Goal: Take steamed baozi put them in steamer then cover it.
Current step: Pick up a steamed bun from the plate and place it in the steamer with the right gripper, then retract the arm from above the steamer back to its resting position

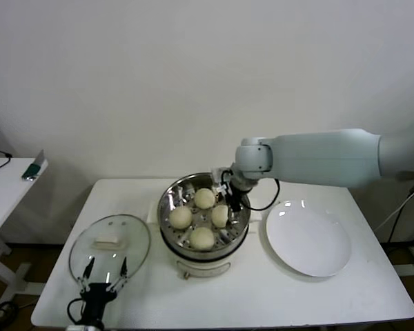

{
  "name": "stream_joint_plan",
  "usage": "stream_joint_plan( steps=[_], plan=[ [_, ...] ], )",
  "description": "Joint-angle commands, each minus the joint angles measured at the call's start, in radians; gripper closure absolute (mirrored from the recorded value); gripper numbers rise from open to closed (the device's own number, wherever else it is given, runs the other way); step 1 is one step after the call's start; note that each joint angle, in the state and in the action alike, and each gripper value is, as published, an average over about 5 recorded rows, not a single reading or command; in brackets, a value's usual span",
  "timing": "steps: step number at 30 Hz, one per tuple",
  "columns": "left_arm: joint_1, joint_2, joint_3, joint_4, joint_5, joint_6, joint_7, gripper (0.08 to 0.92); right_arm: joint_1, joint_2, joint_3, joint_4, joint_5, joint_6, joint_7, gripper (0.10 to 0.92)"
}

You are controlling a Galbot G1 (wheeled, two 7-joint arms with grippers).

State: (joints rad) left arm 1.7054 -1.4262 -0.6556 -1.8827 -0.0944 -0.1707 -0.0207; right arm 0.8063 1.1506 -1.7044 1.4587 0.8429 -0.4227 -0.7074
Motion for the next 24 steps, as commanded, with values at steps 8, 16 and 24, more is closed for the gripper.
stream_joint_plan(
  steps=[8, 16, 24],
  plan=[
    [0.018, 0.012, 0.006, -0.018, 0.023, -0.034, -0.018, 0.177, -0.054, -0.36, 0.333, 0.023, 0.094, 0.008, 0.191, 0.202],
    [0.008, 0.035, -0.02, -0.03, 0.122, -0.029, 0.006, 0.177, -0.755, -0.625, 1.0, 0.035, 0.01, 0.156, 0.736, 0.203],
    [-0.04, 0.058, -0.041, 0.022, 0.159, -0.056, 0.004, 0.177, -1.622, -0.665, 1.808, 0.063, -0.216, 0.341, 0.688, 0.203]
  ],
)
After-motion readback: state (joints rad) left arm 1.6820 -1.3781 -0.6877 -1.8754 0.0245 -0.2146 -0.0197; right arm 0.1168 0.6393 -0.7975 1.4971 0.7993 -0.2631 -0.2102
